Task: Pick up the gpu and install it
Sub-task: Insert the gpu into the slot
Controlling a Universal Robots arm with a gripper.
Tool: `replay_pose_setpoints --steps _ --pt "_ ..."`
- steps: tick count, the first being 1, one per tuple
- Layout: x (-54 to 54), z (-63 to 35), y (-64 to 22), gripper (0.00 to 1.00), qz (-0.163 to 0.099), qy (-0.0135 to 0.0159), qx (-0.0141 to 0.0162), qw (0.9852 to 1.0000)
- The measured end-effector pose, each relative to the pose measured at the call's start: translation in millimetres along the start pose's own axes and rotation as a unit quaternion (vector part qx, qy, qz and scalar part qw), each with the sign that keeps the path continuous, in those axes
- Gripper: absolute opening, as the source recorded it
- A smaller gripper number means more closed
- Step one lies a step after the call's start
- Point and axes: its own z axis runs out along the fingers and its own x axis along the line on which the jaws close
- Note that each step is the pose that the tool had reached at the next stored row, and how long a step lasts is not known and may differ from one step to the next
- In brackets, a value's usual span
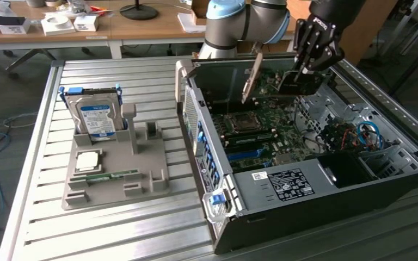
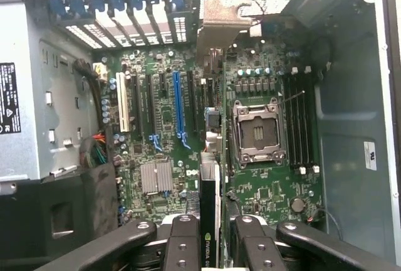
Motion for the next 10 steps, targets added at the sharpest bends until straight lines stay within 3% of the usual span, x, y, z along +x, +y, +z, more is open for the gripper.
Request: replay_pose_setpoints --steps 4,10 --pt "0.1 1.4 0.5 0.26 -0.010 0.0004 0.0020 0.9999" --pt "0.1 1.5 0.8 0.26 -0.010 0.0004 0.0022 0.9999"
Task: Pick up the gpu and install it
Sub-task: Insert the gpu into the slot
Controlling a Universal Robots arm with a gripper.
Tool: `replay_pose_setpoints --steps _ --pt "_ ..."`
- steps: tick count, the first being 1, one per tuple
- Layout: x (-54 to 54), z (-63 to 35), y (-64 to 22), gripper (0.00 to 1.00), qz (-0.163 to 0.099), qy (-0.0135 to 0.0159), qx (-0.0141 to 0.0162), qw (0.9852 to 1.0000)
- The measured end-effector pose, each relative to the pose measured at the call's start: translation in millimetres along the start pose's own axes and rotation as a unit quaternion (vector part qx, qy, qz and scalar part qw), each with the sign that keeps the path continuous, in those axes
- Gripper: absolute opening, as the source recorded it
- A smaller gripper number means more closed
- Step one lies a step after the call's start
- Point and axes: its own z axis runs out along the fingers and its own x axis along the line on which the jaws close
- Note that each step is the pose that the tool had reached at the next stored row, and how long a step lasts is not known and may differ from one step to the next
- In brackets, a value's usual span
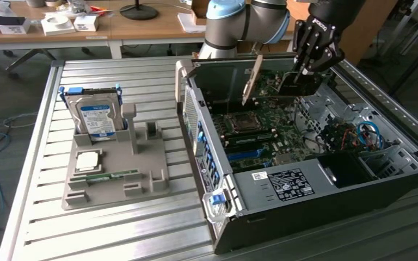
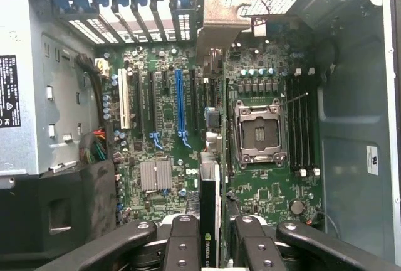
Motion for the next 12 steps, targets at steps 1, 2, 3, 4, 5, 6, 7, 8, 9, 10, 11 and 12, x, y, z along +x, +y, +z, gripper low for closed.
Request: replay_pose_setpoints --steps 1,2,3,4,5,6,7,8,9,10,11,12 --pt "0.1 0.1 0.5 0.26 0.000 -0.0001 0.0010 1.0000" --pt "0.1 0.3 1.2 0.26 0.000 -0.0003 0.0027 1.0000" --pt "0.2 0.5 2.1 0.26 0.000 -0.0005 0.0047 1.0000" --pt "0.3 0.6 3.1 0.26 0.000 -0.0006 0.0069 1.0000" --pt "0.4 0.9 4.2 0.26 -0.001 -0.0008 0.0093 1.0000" --pt "0.5 1.1 5.4 0.26 -0.001 -0.0010 0.0120 0.9999" --pt "0.6 1.2 6.6 0.26 -0.001 -0.0012 0.0148 0.9999" --pt "0.6 1.4 7.6 0.26 -0.001 -0.0015 0.0177 0.9998" --pt "0.7 1.6 8.8 0.26 -0.001 -0.0018 0.0207 0.9998" --pt "0.8 1.8 10.0 0.26 -0.001 -0.0020 0.0234 0.9997" --pt "0.9 2.0 11.1 0.26 -0.002 -0.0022 0.0262 0.9997" --pt "1.0 2.1 11.8 0.26 -0.002 -0.0024 0.0281 0.9996"
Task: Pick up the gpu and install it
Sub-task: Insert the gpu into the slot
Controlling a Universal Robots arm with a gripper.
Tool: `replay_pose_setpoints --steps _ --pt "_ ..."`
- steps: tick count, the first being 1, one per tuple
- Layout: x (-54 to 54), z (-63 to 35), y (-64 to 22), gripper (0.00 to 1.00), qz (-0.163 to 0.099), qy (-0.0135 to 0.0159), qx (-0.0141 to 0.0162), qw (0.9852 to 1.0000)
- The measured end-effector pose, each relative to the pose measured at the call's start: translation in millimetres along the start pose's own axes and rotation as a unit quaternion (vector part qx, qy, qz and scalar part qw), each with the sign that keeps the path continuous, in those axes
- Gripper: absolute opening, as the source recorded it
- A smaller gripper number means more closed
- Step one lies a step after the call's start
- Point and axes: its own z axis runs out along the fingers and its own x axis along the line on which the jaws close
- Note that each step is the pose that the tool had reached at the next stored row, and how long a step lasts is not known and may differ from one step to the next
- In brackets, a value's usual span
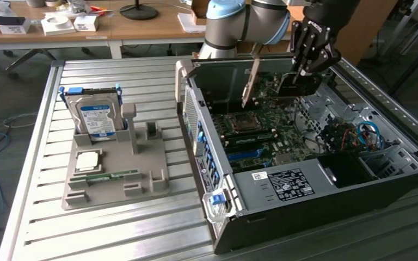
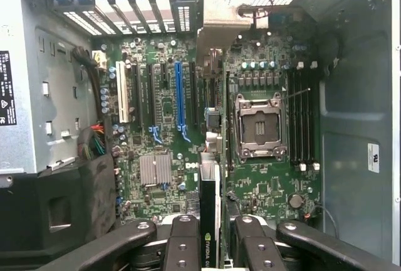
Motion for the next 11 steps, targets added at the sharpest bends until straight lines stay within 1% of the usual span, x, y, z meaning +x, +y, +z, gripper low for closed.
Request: replay_pose_setpoints --steps 7,8,9,11 --pt "0.0 -0.1 0.1 0.26 0.000 0.0001 0.0003 1.0000" --pt "0.0 0.0 0.2 0.26 0.000 0.0000 0.0010 1.0000" --pt "0.0 0.2 0.4 0.26 0.000 -0.0004 0.0025 1.0000" --pt "0.1 0.5 0.9 0.26 0.000 -0.0014 0.0069 1.0000"
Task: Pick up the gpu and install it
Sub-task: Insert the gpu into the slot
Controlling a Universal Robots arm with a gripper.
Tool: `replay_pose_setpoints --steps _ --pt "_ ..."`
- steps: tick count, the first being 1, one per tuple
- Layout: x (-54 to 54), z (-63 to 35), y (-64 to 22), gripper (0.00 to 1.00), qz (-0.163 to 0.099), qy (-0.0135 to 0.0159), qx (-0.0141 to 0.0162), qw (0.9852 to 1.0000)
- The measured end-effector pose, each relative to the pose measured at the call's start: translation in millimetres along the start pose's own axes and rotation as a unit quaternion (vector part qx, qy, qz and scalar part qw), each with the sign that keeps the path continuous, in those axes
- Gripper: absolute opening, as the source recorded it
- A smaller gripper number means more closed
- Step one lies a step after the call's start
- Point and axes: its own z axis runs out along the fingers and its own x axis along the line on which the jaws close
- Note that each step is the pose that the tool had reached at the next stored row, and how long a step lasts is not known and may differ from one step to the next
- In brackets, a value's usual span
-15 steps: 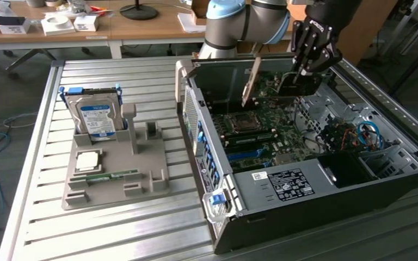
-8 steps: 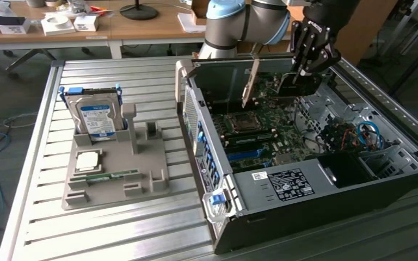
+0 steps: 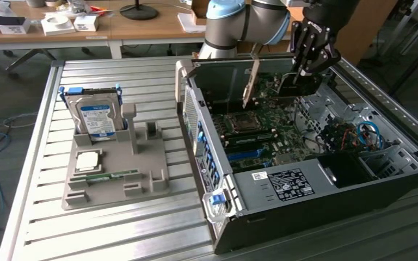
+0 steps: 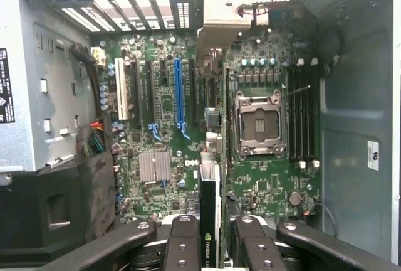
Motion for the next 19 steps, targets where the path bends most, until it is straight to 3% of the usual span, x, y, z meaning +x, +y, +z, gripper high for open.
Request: replay_pose_setpoints --steps 4,11,14,19 --pt "0.2 0.4 1.2 0.26 0.000 -0.0006 0.0060 1.0000" --pt "0.2 0.5 1.5 0.26 0.000 -0.0008 0.0068 1.0000" --pt "0.4 0.8 3.4 0.26 0.000 -0.0011 0.0107 0.9999" --pt "0.5 1.0 5.5 0.26 0.000 -0.0011 0.0109 0.9999"
